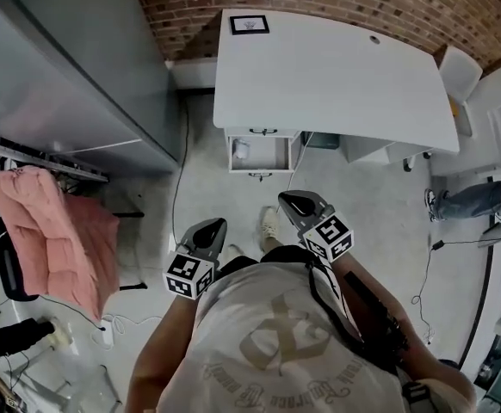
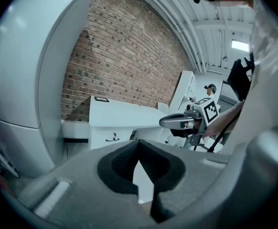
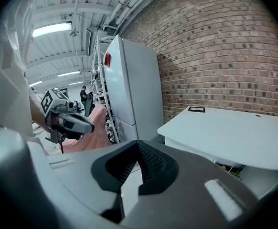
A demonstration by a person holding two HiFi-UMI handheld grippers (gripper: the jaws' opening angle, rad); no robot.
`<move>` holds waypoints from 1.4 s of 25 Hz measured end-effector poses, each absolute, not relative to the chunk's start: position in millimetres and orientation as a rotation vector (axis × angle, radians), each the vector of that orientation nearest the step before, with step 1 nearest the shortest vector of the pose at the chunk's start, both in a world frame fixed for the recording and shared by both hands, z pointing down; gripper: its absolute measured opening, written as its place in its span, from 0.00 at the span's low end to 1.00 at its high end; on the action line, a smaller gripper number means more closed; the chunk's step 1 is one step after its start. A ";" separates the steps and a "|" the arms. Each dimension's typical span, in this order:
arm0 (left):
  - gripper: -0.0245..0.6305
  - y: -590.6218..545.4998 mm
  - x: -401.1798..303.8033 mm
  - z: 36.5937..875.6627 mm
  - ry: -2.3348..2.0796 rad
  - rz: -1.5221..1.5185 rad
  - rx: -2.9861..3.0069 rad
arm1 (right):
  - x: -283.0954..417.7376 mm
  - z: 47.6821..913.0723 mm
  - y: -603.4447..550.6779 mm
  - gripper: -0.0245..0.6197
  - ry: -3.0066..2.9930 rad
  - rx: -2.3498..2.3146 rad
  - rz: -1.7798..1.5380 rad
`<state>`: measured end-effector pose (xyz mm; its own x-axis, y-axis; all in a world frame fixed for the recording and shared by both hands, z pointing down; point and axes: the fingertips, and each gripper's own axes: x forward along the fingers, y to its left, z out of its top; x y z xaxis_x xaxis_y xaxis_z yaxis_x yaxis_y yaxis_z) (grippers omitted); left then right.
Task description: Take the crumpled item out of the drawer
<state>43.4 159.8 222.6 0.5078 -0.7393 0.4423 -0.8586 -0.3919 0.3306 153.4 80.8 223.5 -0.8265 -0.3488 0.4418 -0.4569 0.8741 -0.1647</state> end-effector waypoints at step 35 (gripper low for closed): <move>0.04 27.1 7.1 285.5 -1.354 0.274 2.019 | 93.1 337.1 -57.6 0.05 -2.472 0.329 0.417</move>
